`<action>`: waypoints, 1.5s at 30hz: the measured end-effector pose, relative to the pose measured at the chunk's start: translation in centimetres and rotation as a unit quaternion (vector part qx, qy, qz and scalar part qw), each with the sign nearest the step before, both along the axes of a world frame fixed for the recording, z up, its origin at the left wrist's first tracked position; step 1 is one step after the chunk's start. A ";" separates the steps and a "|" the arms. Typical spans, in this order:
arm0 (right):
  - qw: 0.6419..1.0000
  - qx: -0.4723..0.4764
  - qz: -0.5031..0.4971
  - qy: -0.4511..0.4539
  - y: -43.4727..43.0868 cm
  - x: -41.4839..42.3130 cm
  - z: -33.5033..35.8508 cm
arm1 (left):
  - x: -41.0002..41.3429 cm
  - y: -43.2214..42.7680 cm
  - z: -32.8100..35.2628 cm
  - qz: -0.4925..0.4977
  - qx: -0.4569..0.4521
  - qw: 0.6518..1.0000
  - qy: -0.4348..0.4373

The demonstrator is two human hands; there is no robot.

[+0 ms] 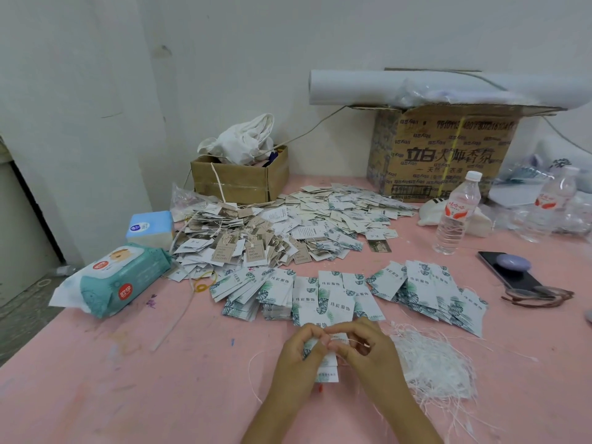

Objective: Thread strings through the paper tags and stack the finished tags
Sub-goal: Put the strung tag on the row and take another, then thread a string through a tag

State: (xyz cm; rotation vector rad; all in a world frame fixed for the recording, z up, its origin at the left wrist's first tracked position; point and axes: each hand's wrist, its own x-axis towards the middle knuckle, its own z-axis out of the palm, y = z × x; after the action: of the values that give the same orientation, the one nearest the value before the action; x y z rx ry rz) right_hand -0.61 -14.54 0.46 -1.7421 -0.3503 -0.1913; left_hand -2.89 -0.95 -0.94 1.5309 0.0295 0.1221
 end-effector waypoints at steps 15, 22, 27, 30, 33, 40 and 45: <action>0.994 -0.009 -0.107 -0.035 -0.7 0.5 -1.0 | 0.1 -0.2 -0.8 -0.054 -0.054 0.997 -0.010; 0.987 -0.073 -0.116 -0.084 -0.7 0.2 -0.9 | -0.2 -0.5 -0.8 -0.070 -0.063 0.996 -0.002; 0.979 -0.104 -0.120 -0.125 -0.6 0.0 -0.5 | -0.4 -0.4 -0.5 -0.074 -0.041 0.996 -0.014; 0.974 -0.112 -0.126 -0.149 -0.4 -0.4 -0.3 | -0.4 -0.3 -0.4 -0.085 -0.044 0.995 -0.013; 0.977 -0.109 -0.115 -0.144 -0.3 -0.5 -0.4 | -0.4 -0.2 -0.4 -0.094 -0.066 0.993 -0.011; 0.976 -0.108 -0.118 -0.146 -0.1 -0.6 -0.7 | -0.3 -0.5 -0.6 -0.094 -0.077 0.993 -0.005; 0.961 -0.105 -0.175 -0.186 -0.2 -0.5 -0.8 | -0.5 -0.8 -0.6 -0.093 -0.071 0.993 -0.029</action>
State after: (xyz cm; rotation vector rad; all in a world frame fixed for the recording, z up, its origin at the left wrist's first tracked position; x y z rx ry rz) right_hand -1.09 -14.73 -0.31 -1.9685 -0.3401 -0.7697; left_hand -3.35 -1.74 -1.55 1.3800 -0.1477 0.0149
